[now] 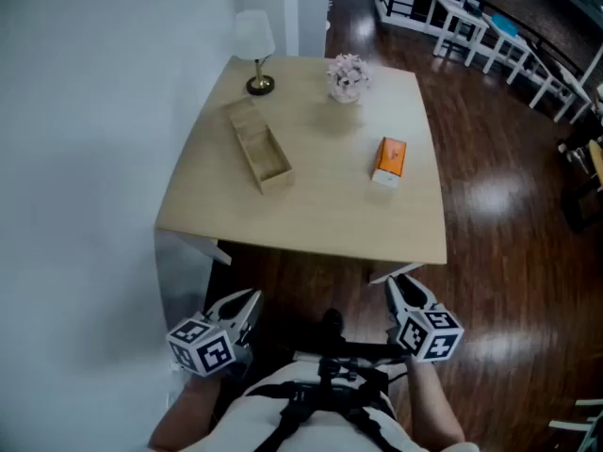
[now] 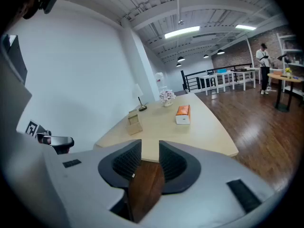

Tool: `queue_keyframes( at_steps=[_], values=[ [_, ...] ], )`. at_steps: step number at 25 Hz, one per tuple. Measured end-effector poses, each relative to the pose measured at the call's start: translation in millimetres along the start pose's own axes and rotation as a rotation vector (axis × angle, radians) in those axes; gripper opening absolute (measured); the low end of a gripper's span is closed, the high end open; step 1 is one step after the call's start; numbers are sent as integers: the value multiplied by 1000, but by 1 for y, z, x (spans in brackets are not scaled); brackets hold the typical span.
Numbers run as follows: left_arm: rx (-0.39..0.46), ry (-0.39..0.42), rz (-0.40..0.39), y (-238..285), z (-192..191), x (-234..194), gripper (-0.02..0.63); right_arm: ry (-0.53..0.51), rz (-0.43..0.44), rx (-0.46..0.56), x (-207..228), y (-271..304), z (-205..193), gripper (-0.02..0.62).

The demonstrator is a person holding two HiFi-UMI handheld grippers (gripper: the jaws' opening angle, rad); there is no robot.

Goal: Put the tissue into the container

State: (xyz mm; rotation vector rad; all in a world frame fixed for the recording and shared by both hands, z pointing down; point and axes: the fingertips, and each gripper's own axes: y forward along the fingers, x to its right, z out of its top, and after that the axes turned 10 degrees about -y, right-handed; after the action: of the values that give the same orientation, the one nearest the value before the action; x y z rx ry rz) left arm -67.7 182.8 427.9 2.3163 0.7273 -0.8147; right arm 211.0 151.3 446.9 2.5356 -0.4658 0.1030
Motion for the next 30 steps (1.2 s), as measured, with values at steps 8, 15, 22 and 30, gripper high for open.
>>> queue_keyframes(
  at_steps=[8, 15, 22, 30],
  values=[
    [23, 3, 26, 20, 23, -6, 9, -12, 53, 0, 3, 44, 24, 114],
    [37, 9, 48, 58, 51, -9, 9, -30, 100, -1, 20, 91, 53, 114],
    [59, 3, 77, 100, 86, -19, 9, -44, 117, -15, 48, 126, 80, 114],
    [106, 31, 102, 132, 124, -24, 9, -64, 137, -6, 75, 157, 109, 114]
  ],
)
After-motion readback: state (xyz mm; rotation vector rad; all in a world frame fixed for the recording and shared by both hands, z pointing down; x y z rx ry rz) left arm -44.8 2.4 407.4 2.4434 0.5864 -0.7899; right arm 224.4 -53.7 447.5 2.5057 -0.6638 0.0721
